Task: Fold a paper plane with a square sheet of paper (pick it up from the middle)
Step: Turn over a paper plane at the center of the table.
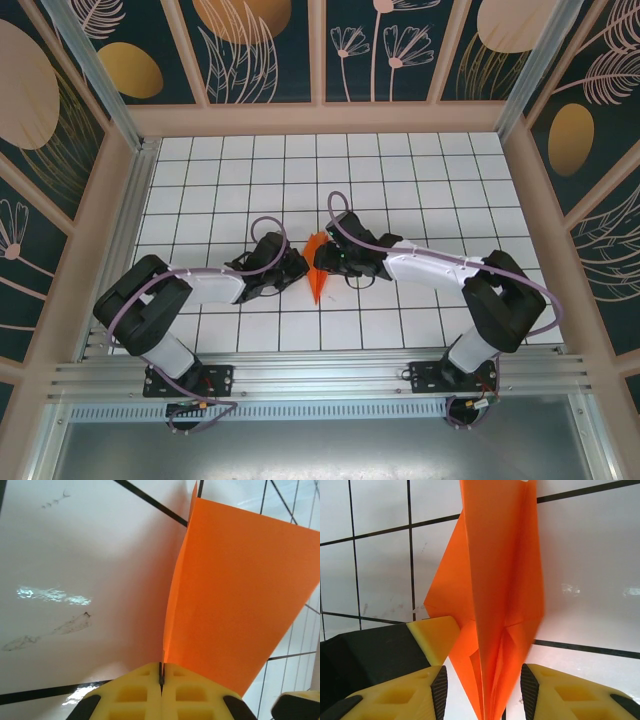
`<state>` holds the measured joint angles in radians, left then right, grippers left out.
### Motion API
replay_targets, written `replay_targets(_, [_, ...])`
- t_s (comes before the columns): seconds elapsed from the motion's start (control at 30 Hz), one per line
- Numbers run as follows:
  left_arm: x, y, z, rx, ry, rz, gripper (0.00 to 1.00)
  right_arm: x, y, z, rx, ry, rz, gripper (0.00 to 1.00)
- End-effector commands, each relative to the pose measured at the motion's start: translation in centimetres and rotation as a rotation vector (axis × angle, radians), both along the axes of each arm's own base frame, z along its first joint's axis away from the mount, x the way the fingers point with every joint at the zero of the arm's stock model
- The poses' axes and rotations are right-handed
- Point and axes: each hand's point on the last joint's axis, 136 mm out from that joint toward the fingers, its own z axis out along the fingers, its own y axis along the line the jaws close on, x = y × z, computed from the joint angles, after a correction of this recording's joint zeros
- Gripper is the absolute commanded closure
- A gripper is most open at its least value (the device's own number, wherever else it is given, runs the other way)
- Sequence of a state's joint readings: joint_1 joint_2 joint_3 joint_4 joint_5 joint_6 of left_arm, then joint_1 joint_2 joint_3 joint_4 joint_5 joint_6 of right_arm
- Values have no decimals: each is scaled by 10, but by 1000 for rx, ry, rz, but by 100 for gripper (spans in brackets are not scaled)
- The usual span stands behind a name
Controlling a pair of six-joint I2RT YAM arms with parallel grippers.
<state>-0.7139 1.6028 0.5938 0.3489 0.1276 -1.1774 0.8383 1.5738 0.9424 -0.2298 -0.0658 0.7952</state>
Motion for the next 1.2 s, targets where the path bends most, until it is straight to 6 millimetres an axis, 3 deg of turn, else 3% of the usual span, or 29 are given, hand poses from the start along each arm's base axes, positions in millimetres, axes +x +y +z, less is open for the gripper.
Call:
replay_targets(0.0, [2, -2, 10, -61, -17, 16, 100, 4, 0, 7, -25, -24, -16, 54])
replay_targets(0.47, [-5, -2, -1, -98, 9, 27, 100, -5, 17, -11, -39, 22, 44, 67])
replay_targets(0.83, [-9, 2, -9, -98, 23, 34, 100, -14, 26, -31, -66, 67, 76, 61])
replay_targets(1.17, [-17, 9, -15, -125, 36, 56, 100, -16, 26, -36, -76, 47, 79, 54])
